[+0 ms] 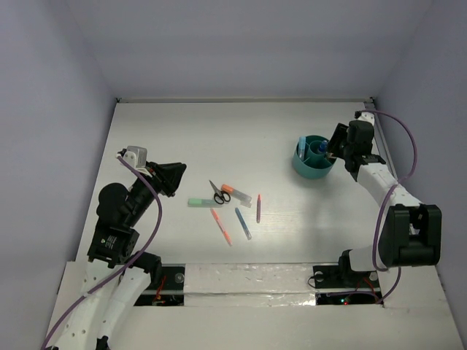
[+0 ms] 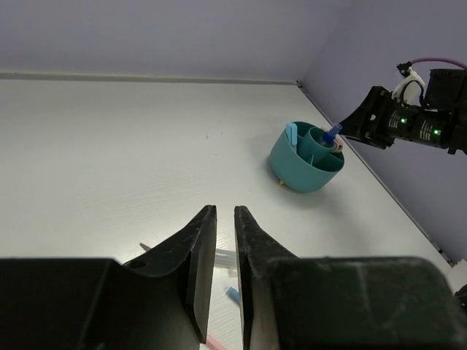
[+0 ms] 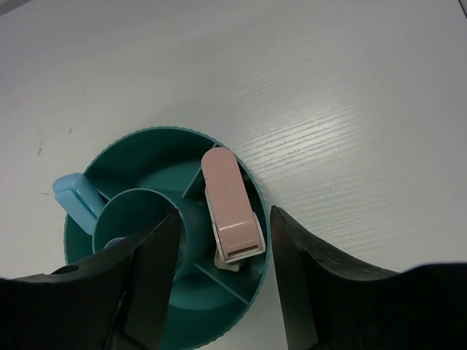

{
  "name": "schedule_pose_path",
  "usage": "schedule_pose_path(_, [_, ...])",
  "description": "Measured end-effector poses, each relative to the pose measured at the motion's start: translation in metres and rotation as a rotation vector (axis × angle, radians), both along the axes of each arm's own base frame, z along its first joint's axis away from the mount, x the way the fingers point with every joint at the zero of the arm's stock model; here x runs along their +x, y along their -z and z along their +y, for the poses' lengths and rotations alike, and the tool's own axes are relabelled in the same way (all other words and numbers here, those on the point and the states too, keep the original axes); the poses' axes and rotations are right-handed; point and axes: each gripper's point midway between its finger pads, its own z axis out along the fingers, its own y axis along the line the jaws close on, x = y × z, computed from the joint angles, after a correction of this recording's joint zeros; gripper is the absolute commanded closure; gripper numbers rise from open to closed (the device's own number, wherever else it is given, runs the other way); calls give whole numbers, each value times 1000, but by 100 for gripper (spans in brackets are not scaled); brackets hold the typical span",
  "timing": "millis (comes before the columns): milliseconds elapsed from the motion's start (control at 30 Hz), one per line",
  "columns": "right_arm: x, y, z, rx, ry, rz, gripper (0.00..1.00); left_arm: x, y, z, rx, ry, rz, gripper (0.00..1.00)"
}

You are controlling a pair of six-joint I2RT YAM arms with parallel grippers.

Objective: Sort the stationery into containers
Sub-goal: Place the stationery in the storage box.

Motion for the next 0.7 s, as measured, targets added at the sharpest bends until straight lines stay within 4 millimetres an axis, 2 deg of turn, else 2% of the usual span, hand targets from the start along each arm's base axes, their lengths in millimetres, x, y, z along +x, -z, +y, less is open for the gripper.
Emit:
schedule_pose_path(133, [-3, -4, 0, 0, 1, -3, 42, 0, 0, 0, 0, 0, 0, 86])
schedule_pose_path(233, [-6, -17, 1, 8, -1, -33, 52, 0, 0, 0, 0, 0, 0, 86])
schedule_pose_path(267, [-7, -24, 2, 12, -4, -50, 57, 0, 0, 0, 0, 0, 0, 86])
schedule_pose_path(300, [-9, -32, 3, 17, -8, -70, 75, 0, 0, 0, 0, 0, 0, 86])
schedule_pose_path(400, [-14, -56, 8, 43, -24, -133, 100, 0, 0, 0, 0, 0, 0, 86])
schedule_pose_path(467, [-18, -68, 17, 60, -52, -166, 100, 0, 0, 0, -1, 0, 3, 87])
schedule_pose_path(567, [-25, -79, 42, 74, -125, -187, 100, 2, 2, 0, -2, -1, 9, 87])
schedule_pose_path(700, [-42, -68, 109, 71, -311, -135, 100, 4, 4, -1, -3, -1, 24, 90])
